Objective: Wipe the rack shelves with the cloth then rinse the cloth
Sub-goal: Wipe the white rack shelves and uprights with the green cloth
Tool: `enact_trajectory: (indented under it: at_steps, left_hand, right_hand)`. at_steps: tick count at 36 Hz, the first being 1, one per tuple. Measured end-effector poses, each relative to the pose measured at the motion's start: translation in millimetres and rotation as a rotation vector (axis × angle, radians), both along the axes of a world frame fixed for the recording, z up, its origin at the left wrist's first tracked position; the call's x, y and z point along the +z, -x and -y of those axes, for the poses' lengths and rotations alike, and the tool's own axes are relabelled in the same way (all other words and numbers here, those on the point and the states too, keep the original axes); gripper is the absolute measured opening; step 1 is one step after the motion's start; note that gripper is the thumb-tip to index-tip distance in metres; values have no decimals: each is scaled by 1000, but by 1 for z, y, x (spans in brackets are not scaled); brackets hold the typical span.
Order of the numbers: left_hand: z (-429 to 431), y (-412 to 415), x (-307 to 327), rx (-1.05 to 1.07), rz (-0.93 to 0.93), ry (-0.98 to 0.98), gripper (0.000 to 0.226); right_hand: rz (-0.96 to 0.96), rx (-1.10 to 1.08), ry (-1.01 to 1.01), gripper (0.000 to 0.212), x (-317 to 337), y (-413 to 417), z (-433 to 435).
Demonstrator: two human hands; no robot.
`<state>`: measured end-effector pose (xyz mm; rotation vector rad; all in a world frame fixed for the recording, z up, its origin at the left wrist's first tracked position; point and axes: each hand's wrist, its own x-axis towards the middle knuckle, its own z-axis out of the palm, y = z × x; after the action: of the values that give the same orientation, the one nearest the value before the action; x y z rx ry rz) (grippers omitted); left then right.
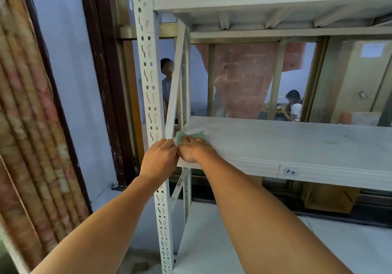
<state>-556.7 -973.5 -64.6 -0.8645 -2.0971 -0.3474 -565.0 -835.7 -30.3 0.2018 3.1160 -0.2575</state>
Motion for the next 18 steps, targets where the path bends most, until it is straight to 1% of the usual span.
enact_trajectory:
  at_steps: [5,8,13,18]
  left_hand:
    - [11,3,-2,21,3,4,15]
    - [21,3,-3,34,6,-1,14]
    - [27,1,-1,21,1,11,14]
    - [20,7,1,19,46,-43,10]
  right_hand:
    - [-13,35,19,58,8,1,20]
    - [-21,76,40,47,13,0,32]
    - [-114,82,17,41,17,-7,38]
    - [-227,43,180,36,12,-2,35]
